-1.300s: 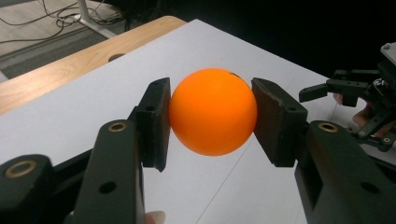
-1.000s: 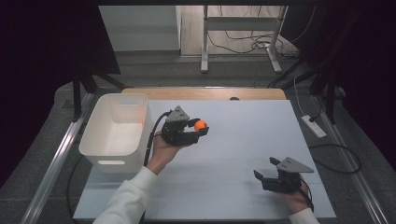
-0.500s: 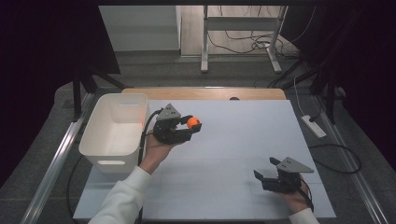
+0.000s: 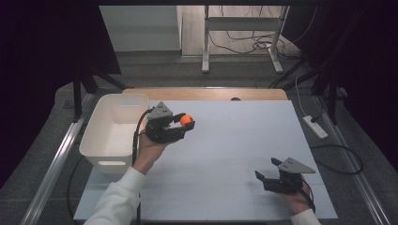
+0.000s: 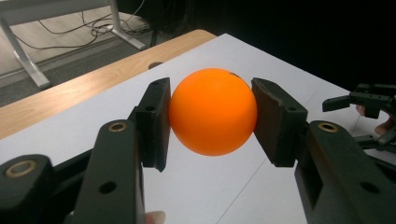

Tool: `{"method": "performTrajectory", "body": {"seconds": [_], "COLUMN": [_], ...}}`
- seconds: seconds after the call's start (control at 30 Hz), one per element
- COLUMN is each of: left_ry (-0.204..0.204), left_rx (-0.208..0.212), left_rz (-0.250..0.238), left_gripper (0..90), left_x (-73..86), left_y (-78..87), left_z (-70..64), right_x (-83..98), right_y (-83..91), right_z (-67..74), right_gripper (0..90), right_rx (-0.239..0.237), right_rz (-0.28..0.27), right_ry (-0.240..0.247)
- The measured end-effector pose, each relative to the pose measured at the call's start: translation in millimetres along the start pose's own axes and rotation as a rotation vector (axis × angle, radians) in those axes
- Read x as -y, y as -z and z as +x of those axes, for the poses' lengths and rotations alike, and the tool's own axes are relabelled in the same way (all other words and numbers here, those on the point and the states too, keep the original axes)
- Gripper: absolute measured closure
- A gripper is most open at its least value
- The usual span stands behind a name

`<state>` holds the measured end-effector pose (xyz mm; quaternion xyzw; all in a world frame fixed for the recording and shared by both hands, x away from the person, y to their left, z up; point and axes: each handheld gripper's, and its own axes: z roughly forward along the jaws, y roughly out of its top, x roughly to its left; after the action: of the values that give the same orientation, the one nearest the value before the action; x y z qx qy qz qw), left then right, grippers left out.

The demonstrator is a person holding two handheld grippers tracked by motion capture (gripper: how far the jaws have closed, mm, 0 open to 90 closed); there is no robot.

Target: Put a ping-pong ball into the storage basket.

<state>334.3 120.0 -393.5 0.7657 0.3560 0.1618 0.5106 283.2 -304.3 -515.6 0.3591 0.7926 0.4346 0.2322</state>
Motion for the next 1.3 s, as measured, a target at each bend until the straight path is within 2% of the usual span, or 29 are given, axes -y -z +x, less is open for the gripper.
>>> {"method": "performTrajectory", "body": {"seconds": [1.3], "left_ry": [0.031], "left_rx": [-0.092], "left_rz": [-0.028], "left_gripper": [50.4], "left_x": [5.7], "left_y": [32.5], "left_z": [24.6], "right_x": [0.0], "right_y": [-0.4], "right_z": [-0.4], "right_gripper": [17.7], "right_rx": [0.004], "right_rz": [0.002], "right_ry": [0.001]}}
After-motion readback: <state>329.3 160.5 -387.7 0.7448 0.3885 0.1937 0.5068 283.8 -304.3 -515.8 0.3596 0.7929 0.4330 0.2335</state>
